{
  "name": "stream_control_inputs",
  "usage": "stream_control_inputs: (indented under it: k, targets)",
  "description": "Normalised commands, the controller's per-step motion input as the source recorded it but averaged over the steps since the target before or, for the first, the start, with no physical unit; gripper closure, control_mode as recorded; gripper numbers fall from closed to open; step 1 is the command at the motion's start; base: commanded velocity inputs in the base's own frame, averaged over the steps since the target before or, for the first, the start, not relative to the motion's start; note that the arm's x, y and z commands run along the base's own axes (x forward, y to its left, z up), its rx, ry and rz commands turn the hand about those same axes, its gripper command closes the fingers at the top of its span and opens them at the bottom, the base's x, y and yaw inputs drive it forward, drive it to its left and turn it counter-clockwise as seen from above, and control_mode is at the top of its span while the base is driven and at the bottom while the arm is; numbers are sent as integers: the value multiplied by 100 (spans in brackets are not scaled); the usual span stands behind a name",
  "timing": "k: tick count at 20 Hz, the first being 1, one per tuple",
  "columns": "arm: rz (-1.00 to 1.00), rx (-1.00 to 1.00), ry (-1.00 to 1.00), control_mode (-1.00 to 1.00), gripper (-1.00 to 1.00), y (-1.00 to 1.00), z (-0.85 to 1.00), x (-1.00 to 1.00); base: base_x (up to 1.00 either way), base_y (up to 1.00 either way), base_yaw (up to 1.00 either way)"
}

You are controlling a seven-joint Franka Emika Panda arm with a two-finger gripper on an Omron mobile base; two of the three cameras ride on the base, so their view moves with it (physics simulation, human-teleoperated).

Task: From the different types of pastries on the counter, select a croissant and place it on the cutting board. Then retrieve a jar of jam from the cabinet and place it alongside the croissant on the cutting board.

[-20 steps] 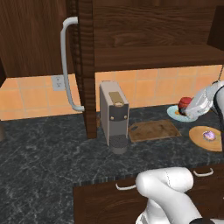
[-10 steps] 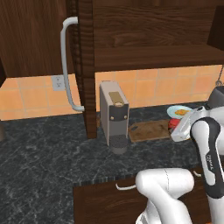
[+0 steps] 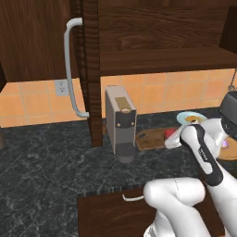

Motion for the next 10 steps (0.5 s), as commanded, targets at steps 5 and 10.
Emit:
stream_control_inputs:
  k: [5, 10]
  targets:
    - [0, 3, 14, -100, 100, 2, -27, 80, 0, 0, 0]
    - [0, -23, -3, -100, 100, -8, -55, 80, 0, 0, 0]
